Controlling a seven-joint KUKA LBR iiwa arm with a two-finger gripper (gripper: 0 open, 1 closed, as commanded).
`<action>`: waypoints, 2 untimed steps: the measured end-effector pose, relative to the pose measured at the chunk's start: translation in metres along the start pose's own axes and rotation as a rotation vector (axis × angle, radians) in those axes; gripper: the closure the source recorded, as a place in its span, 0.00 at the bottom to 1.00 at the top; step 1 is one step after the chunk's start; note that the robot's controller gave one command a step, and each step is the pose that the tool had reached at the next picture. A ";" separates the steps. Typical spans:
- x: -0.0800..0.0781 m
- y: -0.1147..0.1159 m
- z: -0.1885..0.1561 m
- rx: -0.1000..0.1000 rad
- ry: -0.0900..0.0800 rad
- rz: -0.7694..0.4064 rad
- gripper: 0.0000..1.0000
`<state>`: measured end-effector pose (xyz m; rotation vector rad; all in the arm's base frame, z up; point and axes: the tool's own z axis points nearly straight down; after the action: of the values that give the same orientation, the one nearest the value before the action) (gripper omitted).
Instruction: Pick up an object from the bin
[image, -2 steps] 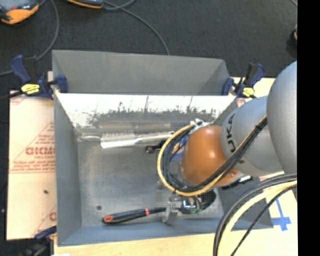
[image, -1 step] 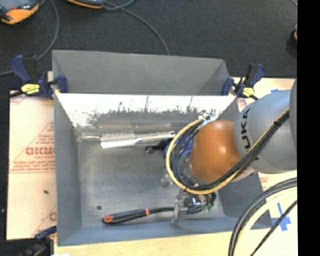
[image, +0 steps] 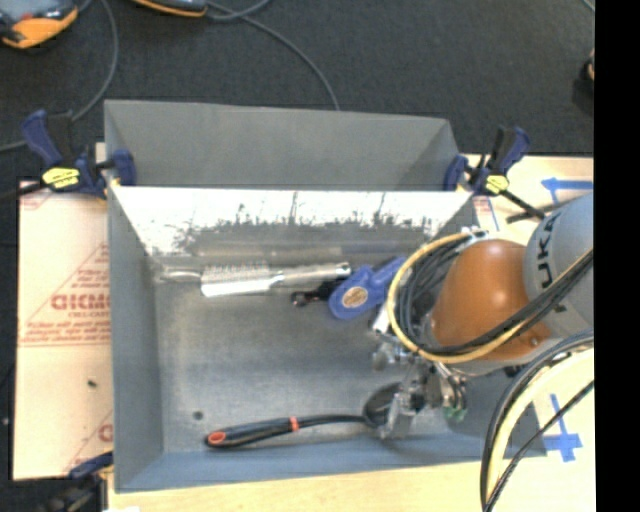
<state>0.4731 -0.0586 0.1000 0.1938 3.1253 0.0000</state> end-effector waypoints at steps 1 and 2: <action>-0.015 -0.009 0.030 -0.001 -0.004 -0.323 0.00; -0.021 -0.009 0.030 -0.001 -0.011 -0.125 1.00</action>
Offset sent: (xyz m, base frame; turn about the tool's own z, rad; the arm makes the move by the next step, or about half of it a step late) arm 0.0182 -0.0113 -0.0300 -0.1235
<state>0.4931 -0.0702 0.0706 -0.0017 3.1201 -0.0009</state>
